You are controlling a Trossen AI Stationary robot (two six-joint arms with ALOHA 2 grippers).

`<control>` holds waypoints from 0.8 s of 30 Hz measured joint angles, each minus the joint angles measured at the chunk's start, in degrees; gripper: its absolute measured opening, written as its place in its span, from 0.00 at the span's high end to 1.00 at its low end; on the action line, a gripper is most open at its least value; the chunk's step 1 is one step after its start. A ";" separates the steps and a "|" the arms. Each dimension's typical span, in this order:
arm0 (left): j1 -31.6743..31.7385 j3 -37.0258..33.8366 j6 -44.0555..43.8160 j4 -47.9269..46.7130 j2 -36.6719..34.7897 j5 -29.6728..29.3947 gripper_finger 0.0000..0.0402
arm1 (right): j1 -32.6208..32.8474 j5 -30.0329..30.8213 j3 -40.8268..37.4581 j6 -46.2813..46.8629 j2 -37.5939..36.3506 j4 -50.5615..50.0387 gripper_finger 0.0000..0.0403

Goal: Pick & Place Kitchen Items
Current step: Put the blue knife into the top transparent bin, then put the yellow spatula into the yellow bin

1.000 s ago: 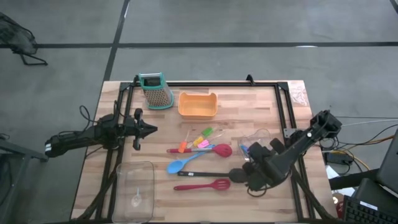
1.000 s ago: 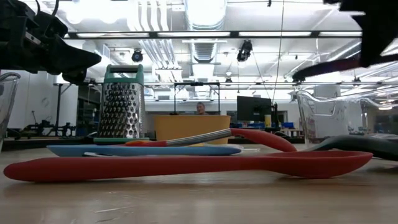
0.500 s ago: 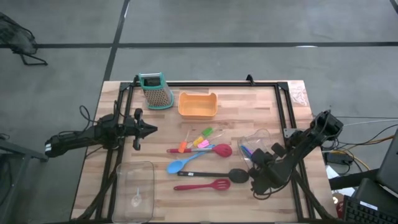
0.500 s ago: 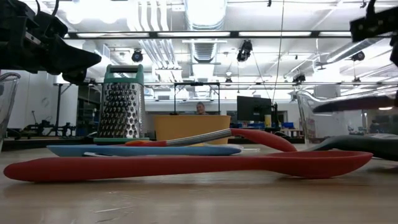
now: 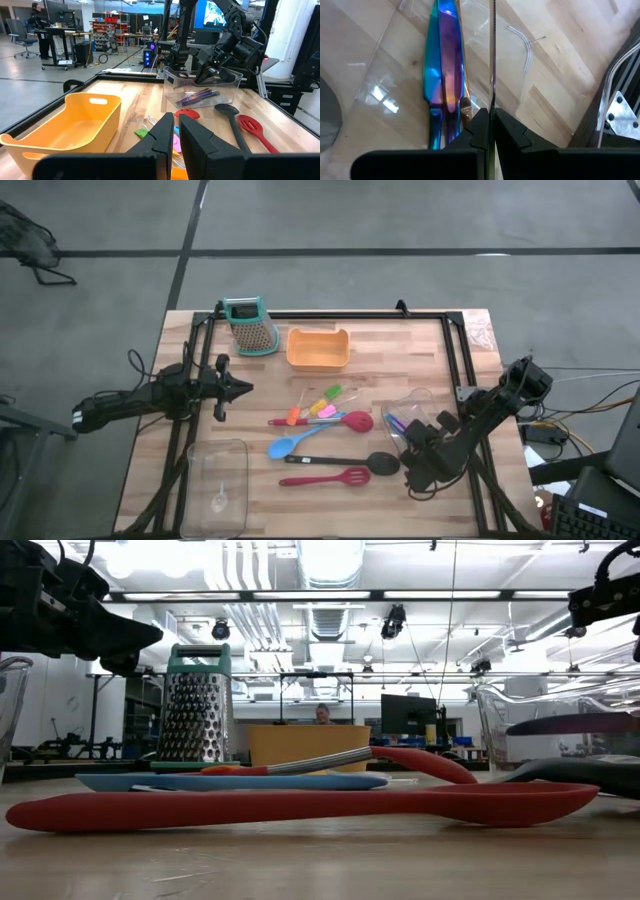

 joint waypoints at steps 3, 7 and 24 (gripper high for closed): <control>0.00 0.00 0.00 0.00 0.00 -0.01 0.91 | -0.02 -0.15 0.17 -0.03 0.07 0.02 0.95; 0.02 0.00 0.00 0.00 0.00 0.00 0.91 | -0.02 -0.23 0.37 1.46 0.11 -0.02 0.88; 0.00 0.00 0.00 0.00 0.02 0.00 0.91 | -0.04 -2.68 12.14 2.05 0.22 -12.86 0.65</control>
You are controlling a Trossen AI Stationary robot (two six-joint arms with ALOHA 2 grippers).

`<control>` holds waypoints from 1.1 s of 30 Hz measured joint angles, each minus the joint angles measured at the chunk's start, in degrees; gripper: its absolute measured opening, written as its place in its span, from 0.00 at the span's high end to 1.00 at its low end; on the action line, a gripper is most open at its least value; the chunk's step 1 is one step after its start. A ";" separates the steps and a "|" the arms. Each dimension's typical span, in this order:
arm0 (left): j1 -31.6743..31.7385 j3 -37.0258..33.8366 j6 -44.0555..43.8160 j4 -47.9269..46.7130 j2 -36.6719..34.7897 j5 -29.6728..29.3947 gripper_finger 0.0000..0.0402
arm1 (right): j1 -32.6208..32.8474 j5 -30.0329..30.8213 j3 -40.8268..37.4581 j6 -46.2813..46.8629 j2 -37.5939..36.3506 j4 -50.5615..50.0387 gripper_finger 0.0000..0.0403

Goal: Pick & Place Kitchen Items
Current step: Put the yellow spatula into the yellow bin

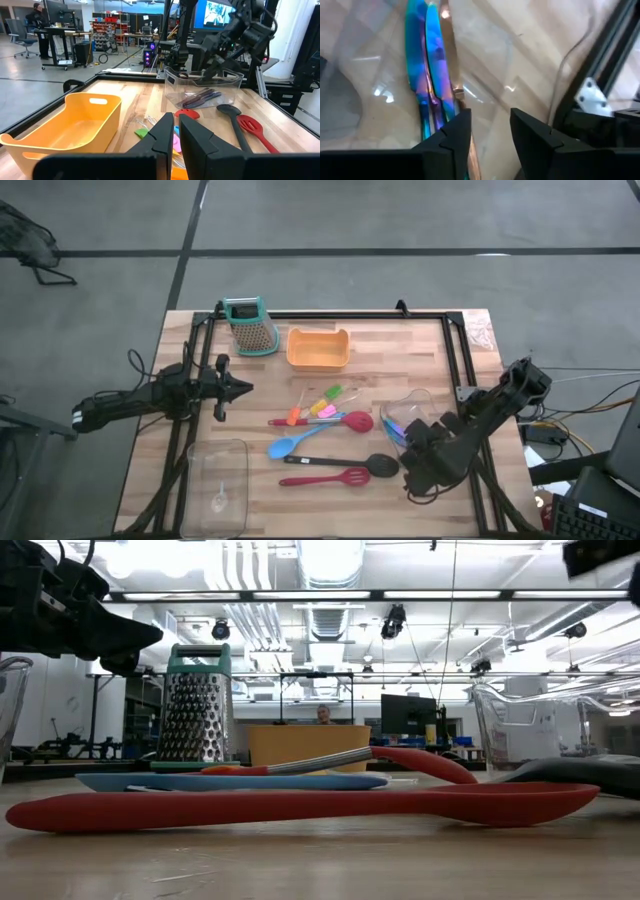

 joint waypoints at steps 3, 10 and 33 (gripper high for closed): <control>0.01 0.00 0.00 0.00 0.00 -0.01 0.91 | -0.05 1.87 4.21 -0.40 -0.02 -1.14 0.63; 0.02 0.00 0.00 0.00 0.00 0.00 0.91 | -0.44 13.83 13.17 -2.38 0.87 -0.83 0.59; 0.02 0.00 0.00 0.02 0.00 -0.01 0.91 | -11.51 19.59 28.88 -36.84 12.34 16.50 0.57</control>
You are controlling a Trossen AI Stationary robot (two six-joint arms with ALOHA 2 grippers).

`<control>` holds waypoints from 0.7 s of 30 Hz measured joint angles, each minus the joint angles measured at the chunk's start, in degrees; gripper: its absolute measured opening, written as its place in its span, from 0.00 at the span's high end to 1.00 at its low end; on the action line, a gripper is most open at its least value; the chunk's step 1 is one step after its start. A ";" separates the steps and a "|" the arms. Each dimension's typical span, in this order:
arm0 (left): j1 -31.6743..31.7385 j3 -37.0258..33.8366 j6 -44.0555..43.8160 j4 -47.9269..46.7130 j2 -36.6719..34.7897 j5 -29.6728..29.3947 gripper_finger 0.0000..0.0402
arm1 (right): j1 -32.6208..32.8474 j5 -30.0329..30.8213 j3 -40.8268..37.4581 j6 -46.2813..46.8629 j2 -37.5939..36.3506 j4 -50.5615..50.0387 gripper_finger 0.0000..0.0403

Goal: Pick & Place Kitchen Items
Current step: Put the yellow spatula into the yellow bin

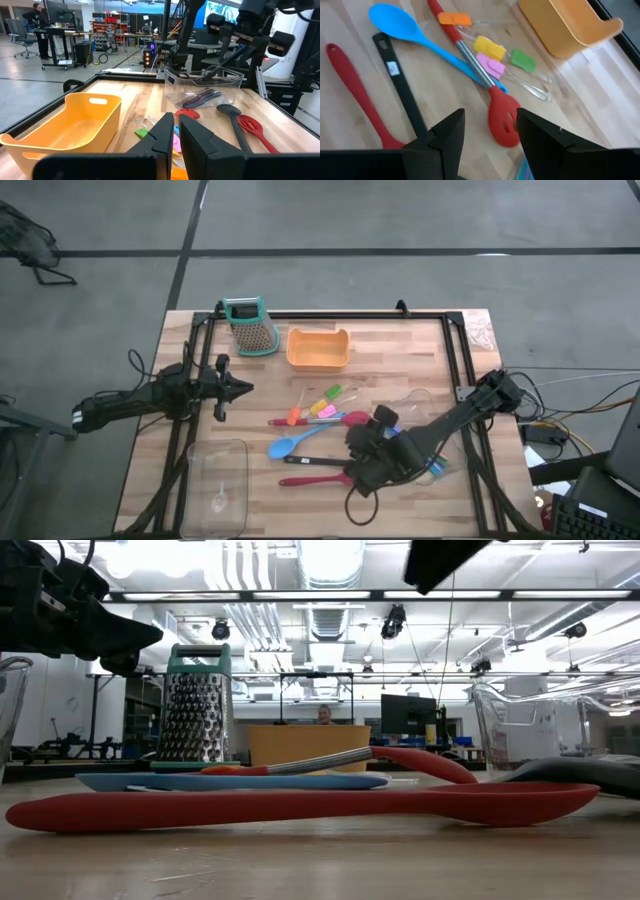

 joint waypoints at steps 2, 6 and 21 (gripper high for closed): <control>0.00 0.00 -0.02 -0.02 0.00 -0.01 0.91 | -0.59 0.00 1.05 -1.64 1.14 -0.17 0.59; 0.00 0.00 0.00 0.00 0.00 0.01 0.91 | -2.27 -0.01 3.25 -4.73 4.20 0.07 0.61; -0.02 0.00 0.00 0.00 0.00 0.01 0.91 | -7.52 -0.32 17.92 -22.72 18.37 0.45 0.69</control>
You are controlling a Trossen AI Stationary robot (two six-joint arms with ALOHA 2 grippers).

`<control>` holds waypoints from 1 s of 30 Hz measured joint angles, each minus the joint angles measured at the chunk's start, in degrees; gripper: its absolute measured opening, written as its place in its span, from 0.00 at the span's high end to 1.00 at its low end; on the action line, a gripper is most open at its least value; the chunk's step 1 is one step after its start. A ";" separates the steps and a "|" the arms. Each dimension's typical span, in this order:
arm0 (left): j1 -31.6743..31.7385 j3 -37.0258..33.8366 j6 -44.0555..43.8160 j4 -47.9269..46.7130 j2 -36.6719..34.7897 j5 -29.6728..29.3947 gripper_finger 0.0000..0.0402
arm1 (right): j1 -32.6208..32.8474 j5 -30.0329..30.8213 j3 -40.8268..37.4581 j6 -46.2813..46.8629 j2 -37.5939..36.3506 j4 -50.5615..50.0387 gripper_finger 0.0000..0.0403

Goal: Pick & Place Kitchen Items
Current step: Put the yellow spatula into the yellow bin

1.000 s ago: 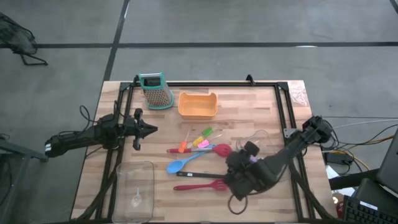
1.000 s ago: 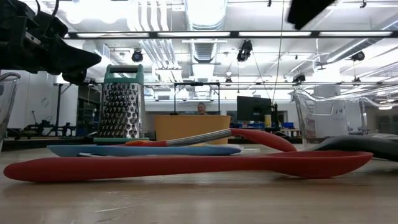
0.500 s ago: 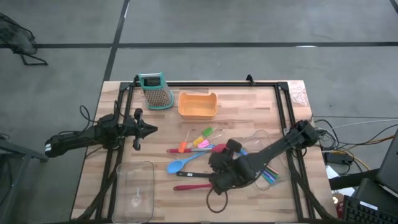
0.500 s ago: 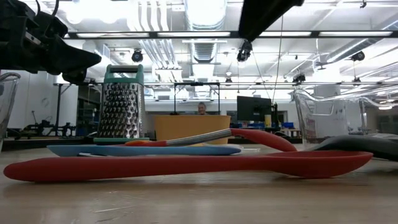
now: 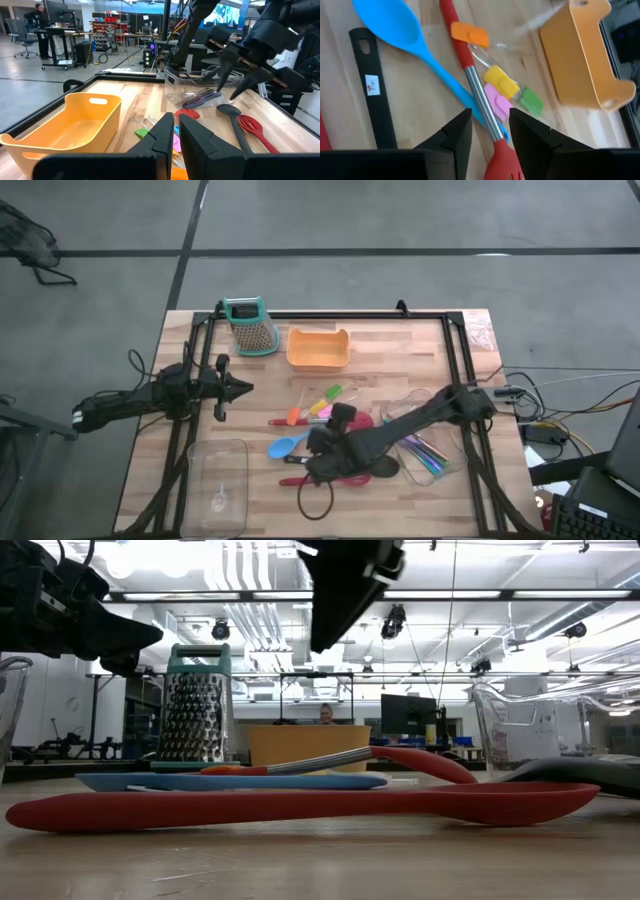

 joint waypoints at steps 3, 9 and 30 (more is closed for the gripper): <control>0.01 0.00 -0.01 0.00 0.00 0.00 0.91 | -0.38 0.06 1.88 -1.67 1.46 0.02 0.70; 0.00 0.00 0.00 -0.02 0.00 -0.02 0.91 | -0.65 -0.12 2.35 -1.57 2.34 0.23 0.72; 0.00 0.00 -0.01 -0.02 0.00 -0.01 0.91 | -12.93 -9.42 0.96 -22.96 2.44 0.39 0.61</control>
